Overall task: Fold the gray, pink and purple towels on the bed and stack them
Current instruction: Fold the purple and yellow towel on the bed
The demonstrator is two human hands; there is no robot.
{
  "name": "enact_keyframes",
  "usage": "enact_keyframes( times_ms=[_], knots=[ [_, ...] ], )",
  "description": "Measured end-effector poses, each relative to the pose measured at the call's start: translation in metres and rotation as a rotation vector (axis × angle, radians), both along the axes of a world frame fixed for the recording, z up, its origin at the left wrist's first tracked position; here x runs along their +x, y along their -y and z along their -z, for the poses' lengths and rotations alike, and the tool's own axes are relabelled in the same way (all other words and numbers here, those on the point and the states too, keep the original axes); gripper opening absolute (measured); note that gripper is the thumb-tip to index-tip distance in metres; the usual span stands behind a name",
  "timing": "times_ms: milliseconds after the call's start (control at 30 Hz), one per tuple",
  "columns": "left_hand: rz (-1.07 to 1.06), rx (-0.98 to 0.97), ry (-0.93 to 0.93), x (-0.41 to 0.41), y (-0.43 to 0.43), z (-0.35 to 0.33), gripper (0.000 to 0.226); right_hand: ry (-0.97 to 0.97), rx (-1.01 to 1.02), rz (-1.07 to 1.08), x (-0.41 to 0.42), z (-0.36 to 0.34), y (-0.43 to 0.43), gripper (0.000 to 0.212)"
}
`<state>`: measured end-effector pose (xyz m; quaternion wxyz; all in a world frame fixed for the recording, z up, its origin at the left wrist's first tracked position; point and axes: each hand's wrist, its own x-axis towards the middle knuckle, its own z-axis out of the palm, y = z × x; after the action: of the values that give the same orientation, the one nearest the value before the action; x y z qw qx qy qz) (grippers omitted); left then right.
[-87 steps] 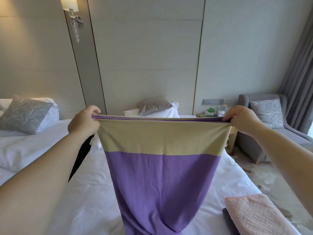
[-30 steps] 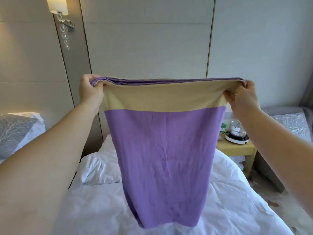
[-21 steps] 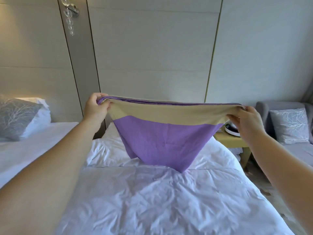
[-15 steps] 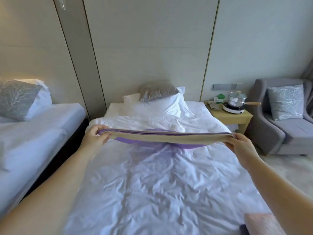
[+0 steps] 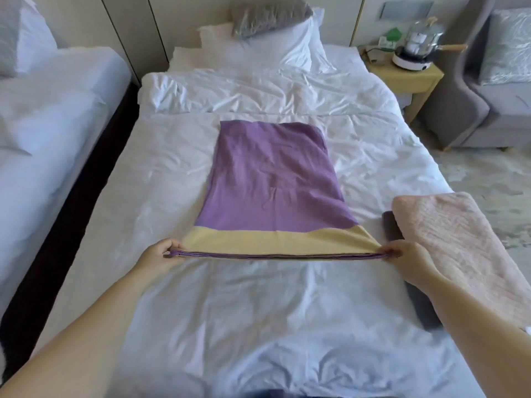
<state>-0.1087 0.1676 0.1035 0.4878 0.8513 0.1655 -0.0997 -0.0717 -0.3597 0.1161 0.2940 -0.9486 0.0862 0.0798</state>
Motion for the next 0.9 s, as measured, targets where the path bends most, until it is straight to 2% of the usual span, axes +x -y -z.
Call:
enact_keyframes(
  times_ms=[300,567,900],
  knots=[
    [-0.007,0.068,-0.03,-0.138,0.021,0.055,0.018,-0.046,-0.092,-0.014,-0.125,0.049,0.008,0.01],
    [-0.031,0.076,-0.105,-0.268,0.041,0.104,0.024,-0.102,-0.113,-0.025,-0.239,0.096,0.039,0.015],
    [0.02,0.27,-0.072,-0.298,0.053,0.151,0.035,-0.059,-0.128,-0.022,-0.271,0.171,0.041,0.018]
  ],
)
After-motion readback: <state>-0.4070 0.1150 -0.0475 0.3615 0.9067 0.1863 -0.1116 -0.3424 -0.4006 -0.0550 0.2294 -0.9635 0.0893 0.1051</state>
